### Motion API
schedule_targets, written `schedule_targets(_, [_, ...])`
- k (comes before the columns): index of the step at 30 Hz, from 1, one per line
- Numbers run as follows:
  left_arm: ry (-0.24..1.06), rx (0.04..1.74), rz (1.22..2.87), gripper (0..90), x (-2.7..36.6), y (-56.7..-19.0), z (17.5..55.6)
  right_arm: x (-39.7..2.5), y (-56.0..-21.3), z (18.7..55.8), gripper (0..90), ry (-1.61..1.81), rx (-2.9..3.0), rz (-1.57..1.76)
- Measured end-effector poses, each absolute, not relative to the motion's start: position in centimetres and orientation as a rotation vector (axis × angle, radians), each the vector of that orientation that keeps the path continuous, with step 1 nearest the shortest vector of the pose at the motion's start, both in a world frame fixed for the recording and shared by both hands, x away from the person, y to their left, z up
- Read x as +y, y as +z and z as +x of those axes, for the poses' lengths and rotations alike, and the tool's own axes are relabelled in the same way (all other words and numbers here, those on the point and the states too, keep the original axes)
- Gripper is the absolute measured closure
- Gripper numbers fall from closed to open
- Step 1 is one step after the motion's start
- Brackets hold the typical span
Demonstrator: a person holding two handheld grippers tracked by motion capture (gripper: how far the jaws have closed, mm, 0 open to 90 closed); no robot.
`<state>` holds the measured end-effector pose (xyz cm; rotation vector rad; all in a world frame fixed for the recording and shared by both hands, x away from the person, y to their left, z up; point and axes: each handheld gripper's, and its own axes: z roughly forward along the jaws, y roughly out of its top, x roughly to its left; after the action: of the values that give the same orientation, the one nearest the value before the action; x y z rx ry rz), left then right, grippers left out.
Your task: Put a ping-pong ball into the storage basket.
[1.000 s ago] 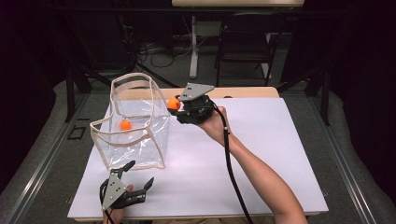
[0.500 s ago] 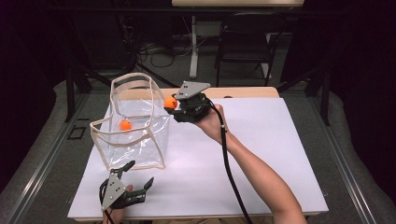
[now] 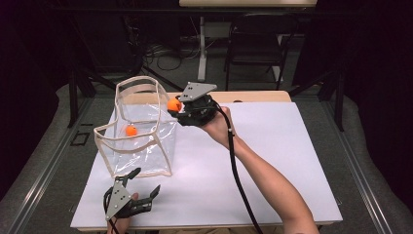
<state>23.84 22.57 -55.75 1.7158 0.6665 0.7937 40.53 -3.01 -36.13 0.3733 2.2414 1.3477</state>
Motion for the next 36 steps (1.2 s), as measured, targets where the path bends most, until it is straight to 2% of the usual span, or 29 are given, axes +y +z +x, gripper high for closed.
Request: schedule_targets(36, [0.793, 0.667, 1.716, 15.5, 22.7, -55.7, 23.8, -0.5, -35.2, 40.3, 50.3, 1.385, 2.234, 0.325])
